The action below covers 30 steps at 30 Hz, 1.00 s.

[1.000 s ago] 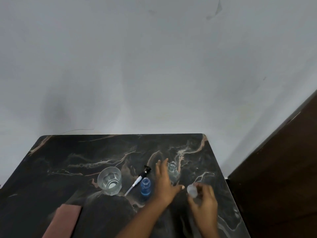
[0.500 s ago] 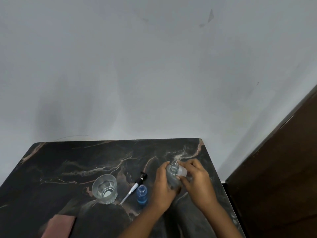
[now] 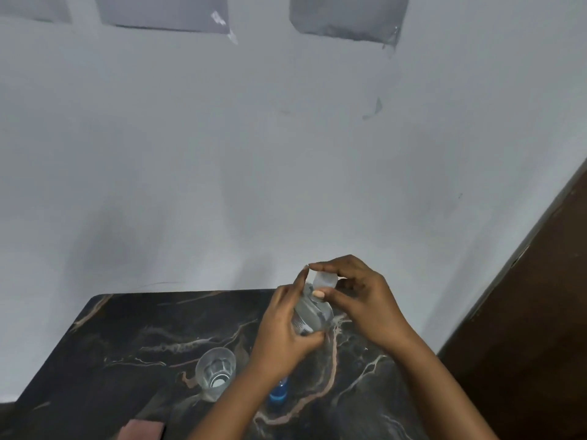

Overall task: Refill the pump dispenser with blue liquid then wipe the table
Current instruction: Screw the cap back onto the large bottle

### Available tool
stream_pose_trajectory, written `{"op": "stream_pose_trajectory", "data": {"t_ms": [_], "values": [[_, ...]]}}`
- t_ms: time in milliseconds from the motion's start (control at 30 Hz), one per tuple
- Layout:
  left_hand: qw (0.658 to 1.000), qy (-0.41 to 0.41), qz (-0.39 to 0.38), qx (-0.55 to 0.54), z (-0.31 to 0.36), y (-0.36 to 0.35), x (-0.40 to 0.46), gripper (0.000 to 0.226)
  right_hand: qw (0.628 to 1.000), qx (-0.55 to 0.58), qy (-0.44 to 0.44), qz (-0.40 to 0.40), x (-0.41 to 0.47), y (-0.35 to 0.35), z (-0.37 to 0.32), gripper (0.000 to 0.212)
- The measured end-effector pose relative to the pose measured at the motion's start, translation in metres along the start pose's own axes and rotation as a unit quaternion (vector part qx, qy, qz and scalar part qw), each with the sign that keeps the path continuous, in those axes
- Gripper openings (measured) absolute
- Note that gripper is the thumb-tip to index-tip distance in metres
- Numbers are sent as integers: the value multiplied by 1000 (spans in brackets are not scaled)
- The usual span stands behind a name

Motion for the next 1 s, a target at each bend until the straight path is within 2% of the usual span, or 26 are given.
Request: {"op": "stream_pose_trajectory", "data": {"t_ms": [233, 300, 400, 533, 633, 733, 800, 933, 1000], "values": [[998, 4, 55, 10, 15, 47, -4, 106, 978, 191, -16, -81, 6, -36, -30, 35], [997, 5, 71, 9, 20, 57, -7, 107, 981, 186, -6, -58, 7, -42, -36, 34], [996, 1, 83, 8, 27, 67, -14, 106, 984, 169, 10, 47, 7, -43, -42, 29], [996, 5, 90, -13, 34, 72, -22, 100, 975, 176, -2, 134, 1, -51, -42, 36], [996, 13, 90, -25, 33, 75, -27, 100, 968, 215, -17, 126, -3, -60, -40, 40], [995, 18, 93, -25, 30, 81, -30, 99, 967, 243, -4, 74, -4, -71, -45, 43], [995, 19, 94, -27, 29, 86, -31, 101, 951, 305, 4, 45, -4, -79, -48, 39], [995, 14, 95, -31, 28, 93, -31, 104, 944, 320, 10, 80, -8, -80, -49, 29], [995, 15, 96, -23, 27, 94, -32, 105, 952, 293, 9, 86, -8, -80, -49, 38]]}}
Point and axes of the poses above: each hand's wrist, its own x-axis towards the middle knuckle, its own y-axis out of the back of the hand, z = x × y, the point moved 9 cm from there along x, towards the middle knuckle, and after that the axes turned 3 degrees about -z, right-handed, at the moved point
